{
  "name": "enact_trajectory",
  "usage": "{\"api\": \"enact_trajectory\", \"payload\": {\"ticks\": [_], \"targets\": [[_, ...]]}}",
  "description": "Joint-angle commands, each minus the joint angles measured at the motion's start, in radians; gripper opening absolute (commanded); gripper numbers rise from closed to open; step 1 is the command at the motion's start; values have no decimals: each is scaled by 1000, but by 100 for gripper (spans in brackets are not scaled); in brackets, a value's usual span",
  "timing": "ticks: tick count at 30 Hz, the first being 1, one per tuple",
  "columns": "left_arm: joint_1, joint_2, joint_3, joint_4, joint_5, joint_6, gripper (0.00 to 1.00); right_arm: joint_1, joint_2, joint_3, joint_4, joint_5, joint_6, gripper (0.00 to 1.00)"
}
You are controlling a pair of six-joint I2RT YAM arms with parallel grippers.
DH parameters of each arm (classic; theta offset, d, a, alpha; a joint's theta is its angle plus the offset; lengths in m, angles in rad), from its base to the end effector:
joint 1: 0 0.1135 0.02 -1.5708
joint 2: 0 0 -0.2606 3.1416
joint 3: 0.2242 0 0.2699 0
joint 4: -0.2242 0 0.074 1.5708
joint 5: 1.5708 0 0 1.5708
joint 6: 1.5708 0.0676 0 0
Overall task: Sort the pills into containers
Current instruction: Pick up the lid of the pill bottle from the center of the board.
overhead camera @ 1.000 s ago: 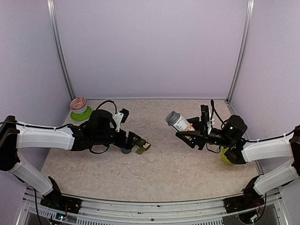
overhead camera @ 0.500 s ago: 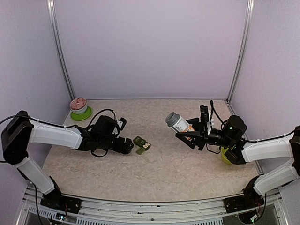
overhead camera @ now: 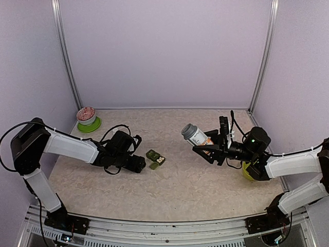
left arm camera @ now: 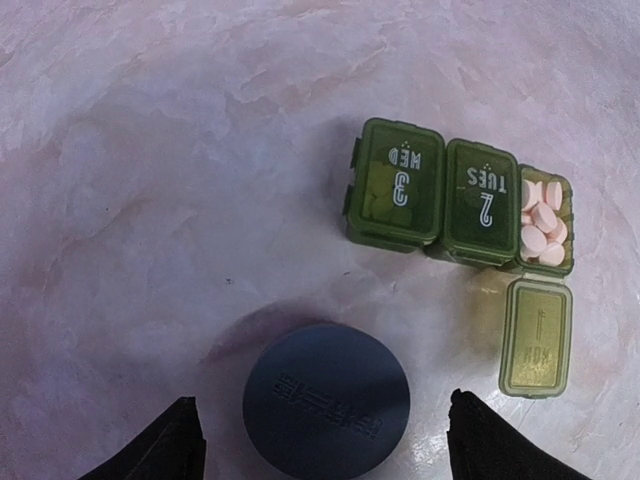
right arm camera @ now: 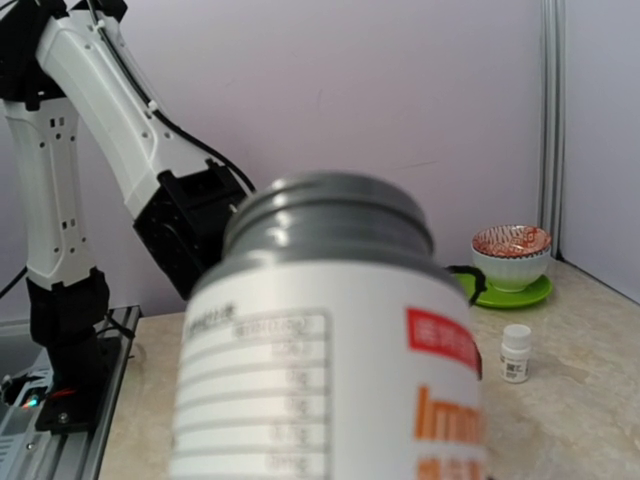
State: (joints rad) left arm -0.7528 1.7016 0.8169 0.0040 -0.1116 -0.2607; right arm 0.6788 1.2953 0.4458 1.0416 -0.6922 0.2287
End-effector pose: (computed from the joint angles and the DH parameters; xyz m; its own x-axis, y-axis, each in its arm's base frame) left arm 0.2657 -0.2386 0.0974 -0.7056 0.3100 -0.6372 0.4614 0.8835 -0.0811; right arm 0.1999 0.2167 0.2304 -0.0754 0.1634 -0.9837 -0.9794 0.1733 0.1039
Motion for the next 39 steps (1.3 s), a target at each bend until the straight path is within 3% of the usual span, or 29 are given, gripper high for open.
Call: {"api": "enact_trajectory", "payload": {"ticks": [1, 13, 27, 31, 35, 39], "targets": [[3, 22, 37, -7, -13, 24, 81, -2, -10, -6, 3, 0, -3, 28], [6, 64, 64, -8, -10, 35, 62, -2, -5, -6, 4, -3, -2, 28], [4, 90, 72, -18, 7, 43, 50, -2, 7, -1, 9, -7, 1, 30], [4, 80, 69, -11, 8, 44, 52, -2, 10, 0, 9, -9, 1, 30], [4, 93, 88, -32, -3, 50, 64, -2, 9, 2, 11, -10, 3, 30], [3, 100, 92, -33, -9, 54, 65, -2, 10, 2, 9, -13, 4, 31]]}}
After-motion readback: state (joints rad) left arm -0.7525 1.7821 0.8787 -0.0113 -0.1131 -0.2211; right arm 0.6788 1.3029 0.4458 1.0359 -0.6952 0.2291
